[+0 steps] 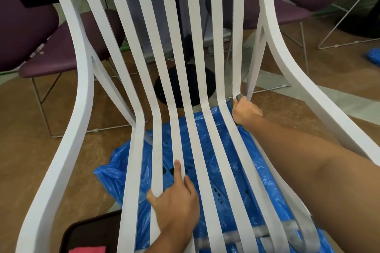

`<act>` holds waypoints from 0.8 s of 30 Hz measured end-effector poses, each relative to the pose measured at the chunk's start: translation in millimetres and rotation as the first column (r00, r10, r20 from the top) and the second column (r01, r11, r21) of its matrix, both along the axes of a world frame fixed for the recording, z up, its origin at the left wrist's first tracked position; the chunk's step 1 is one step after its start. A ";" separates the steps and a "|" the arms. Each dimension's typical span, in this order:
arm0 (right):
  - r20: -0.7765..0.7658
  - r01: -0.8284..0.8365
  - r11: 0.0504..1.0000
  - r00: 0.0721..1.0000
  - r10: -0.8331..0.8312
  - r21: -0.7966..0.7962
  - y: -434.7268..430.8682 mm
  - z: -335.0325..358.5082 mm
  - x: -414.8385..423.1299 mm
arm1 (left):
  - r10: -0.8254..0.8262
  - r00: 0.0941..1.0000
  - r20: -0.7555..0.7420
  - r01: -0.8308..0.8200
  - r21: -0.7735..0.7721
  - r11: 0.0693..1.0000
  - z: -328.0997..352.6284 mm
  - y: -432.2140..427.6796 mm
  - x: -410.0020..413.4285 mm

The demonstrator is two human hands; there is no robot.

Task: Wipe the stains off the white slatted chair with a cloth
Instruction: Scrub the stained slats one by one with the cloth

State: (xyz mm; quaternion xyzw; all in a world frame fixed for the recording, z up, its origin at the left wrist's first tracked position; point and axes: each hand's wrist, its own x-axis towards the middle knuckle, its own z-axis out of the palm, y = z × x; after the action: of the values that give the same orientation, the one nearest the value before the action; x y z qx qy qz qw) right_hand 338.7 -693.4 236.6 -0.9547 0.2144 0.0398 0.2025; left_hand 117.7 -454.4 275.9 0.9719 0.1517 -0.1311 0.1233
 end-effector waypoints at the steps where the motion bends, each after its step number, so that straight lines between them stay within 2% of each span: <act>1: -0.011 0.016 1.000 1.000 -0.016 -0.021 0.7 -1.8 -3.9 | -0.001 1.000 0.000 0.001 0.004 1.000 0.2 0.0 -0.3; 7: -0.030 0.139 0.988 0.990 -0.141 -0.069 -0.7 -12.3 -20.1 | 0.005 1.000 0.000 -0.005 -0.005 1.000 -2.5 0.2 -0.3; 12: 0.011 0.123 0.989 0.992 -0.122 -0.088 3.0 -10.4 -11.3 | 0.001 1.000 0.005 -0.001 -0.009 1.000 -3.4 1.6 0.2; 18: 0.053 0.027 0.998 0.998 -0.025 -0.054 2.7 -3.6 3.2 | -0.002 1.000 0.024 0.002 -0.010 1.000 -7.2 0.6 1.6; 24: 0.029 0.011 1.000 1.000 -0.010 -0.015 3.5 -2.9 -15.9 | -0.007 0.999 0.047 0.007 -0.001 1.000 -10.5 5.2 -0.7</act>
State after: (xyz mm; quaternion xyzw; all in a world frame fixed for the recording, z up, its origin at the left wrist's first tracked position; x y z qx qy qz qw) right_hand 322.8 -689.9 233.7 -0.9556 0.2167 0.0234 0.1984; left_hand 117.0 -449.2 265.4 0.9752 0.1450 -0.1086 0.1269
